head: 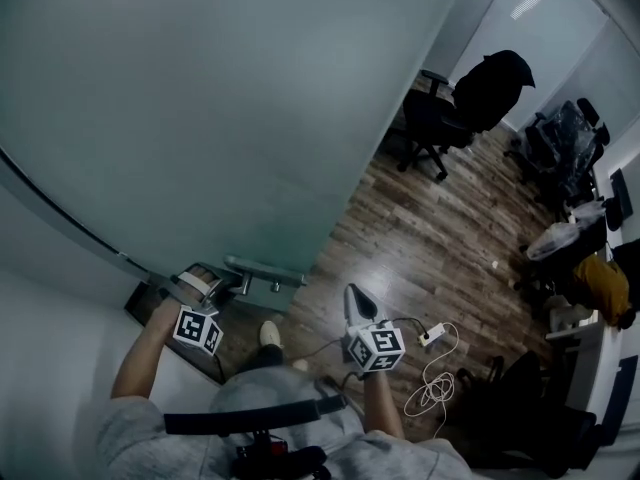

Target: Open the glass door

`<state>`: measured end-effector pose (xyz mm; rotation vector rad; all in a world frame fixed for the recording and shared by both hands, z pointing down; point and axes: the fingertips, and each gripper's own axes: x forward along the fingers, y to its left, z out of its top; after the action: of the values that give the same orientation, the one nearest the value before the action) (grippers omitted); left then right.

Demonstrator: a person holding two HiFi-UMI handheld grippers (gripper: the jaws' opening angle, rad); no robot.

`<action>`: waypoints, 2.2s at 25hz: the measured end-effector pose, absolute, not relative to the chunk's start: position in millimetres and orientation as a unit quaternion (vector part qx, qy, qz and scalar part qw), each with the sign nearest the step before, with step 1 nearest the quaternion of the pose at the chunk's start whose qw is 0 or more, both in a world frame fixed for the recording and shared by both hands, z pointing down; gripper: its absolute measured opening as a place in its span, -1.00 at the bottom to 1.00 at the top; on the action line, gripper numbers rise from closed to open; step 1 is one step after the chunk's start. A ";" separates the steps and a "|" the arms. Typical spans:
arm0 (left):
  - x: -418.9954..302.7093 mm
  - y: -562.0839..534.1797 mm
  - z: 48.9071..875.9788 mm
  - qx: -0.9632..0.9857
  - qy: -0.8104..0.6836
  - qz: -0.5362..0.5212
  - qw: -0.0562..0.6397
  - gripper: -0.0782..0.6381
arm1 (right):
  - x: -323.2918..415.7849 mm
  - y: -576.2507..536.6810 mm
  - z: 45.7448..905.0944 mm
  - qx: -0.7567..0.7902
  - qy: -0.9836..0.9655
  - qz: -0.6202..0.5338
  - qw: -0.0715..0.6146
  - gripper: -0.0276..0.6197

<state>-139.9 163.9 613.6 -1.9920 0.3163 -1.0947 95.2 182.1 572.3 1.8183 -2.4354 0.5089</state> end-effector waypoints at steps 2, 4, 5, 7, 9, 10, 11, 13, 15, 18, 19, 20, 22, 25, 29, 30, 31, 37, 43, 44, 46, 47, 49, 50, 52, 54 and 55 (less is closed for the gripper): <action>-140.3 165.0 615.1 -0.790 0.127 -0.433 0.415 -0.65 | 92.9 182.8 573.1 0.588 -0.791 0.164 0.031 -0.91; -140.5 164.8 614.4 -0.791 0.133 -0.434 0.410 -0.63 | 91.8 182.4 573.2 0.588 -0.791 0.165 0.031 -0.91; -140.6 164.6 613.0 -0.793 0.137 -0.436 0.403 -0.60 | 92.0 182.0 572.7 0.588 -0.791 0.165 0.031 -0.91; -139.9 165.6 612.4 -0.797 0.142 -0.436 0.394 -0.49 | 93.2 181.7 571.4 0.589 -0.790 0.166 0.030 -0.91; -139.2 168.0 611.1 -0.801 0.138 -0.432 0.391 -0.40 | 93.4 181.1 571.2 0.588 -0.791 0.166 0.030 -0.91; -139.9 169.1 609.2 -0.801 0.134 -0.434 0.391 -0.35 | 92.5 180.8 571.5 0.588 -0.791 0.166 0.030 -0.91; -141.5 170.3 606.4 -0.799 0.130 -0.438 0.392 -0.28 | 91.2 180.9 571.3 0.588 -0.791 0.166 0.030 -0.91; -145.3 173.0 601.9 -0.794 0.123 -0.448 0.392 -0.21 | 88.5 181.3 570.3 0.587 -0.792 0.167 0.028 -0.91; -149.6 175.7 601.0 -0.791 0.122 -0.454 0.390 -0.16 | 86.0 181.9 571.1 0.585 -0.793 0.168 0.027 -0.91; -155.2 180.4 594.9 -0.793 0.130 -0.457 0.381 -0.11 | 84.9 182.9 572.2 0.584 -0.794 0.167 0.026 -0.91; -156.4 181.9 590.2 -0.797 0.135 -0.454 0.376 -0.11 | 85.4 183.3 571.3 0.584 -0.794 0.166 0.025 -0.91; -157.1 183.6 585.4 -0.802 0.141 -0.449 0.369 -0.11 | 86.2 183.8 570.9 0.584 -0.794 0.166 0.024 -0.91; -157.0 187.9 578.2 -0.818 0.152 -0.434 0.347 -0.12 | 88.1 184.6 572.9 0.585 -0.793 0.166 0.024 -0.91; -154.0 194.3 565.5 -0.850 0.175 -0.397 0.297 -0.12 | 89.3 185.5 576.8 0.586 -0.793 0.167 0.023 -0.91; -144.3 199.0 538.1 -0.890 0.203 -0.329 0.240 -0.15 | 86.8 185.7 570.6 0.584 -0.794 0.166 0.020 -0.91; -141.5 199.3 533.1 -0.897 0.210 -0.313 0.229 -0.17 | 86.0 185.9 569.3 0.584 -0.794 0.165 0.019 -0.91; -138.6 199.6 529.5 -0.904 0.217 -0.299 0.216 -0.20 | 85.5 186.8 568.4 0.584 -0.794 0.165 0.017 -0.91; -123.5 200.1 507.3 -0.931 0.275 -0.197 0.135 -0.38 | 84.1 199.5 562.8 0.584 -0.794 0.168 0.007 -0.91; -114.1 204.8 476.9 -0.935 0.332 -0.097 0.081 -0.52 | 79.8 216.5 547.7 0.587 -0.795 0.154 0.001 -0.91; -113.0 206.3 474.5 -0.934 0.340 -0.082 0.073 -0.52 | 80.3 219.0 544.1 0.589 -0.794 0.152 0.000 -0.91; -112.1 207.4 470.2 -0.932 0.356 -0.055 0.051 -0.58 | 80.8 223.0 536.7 0.591 -0.793 0.149 -0.007 -0.91; -112.6 207.5 469.3 -0.930 0.364 -0.045 0.041 -0.61 | 80.8 224.9 533.9 0.591 -0.793 0.147 -0.008 -0.91; -114.5 207.5 469.4 -0.924 0.379 -0.032 0.021 -0.69 | 81.7 229.7 529.4 0.594 -0.793 0.137 -0.005 -0.91; -115.8 207.8 469.2 -0.922 0.387 -0.025 0.013 -0.71 | 82.6 232.4 527.3 0.596 -0.792 0.131 -0.002 -0.91; -118.9 208.2 468.2 -0.916 0.402 -0.016 0.000 -0.75 | 84.4 237.7 523.3 0.598 -0.792 0.122 0.000 -0.91; -122.2 207.3 468.4 -0.910 0.414 -0.014 -0.012 -0.77 | 86.0 240.8 520.6 0.598 -0.793 0.119 -0.001 -0.91; -122.9 207.0 468.6 -0.909 0.417 -0.016 -0.014 -0.77 | 86.8 241.6 519.5 0.598 -0.793 0.118 -0.002 -0.91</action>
<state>-122.9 207.0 468.6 -2.8797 1.3218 -0.0493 86.8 241.6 519.5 1.8809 -2.4950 0.3702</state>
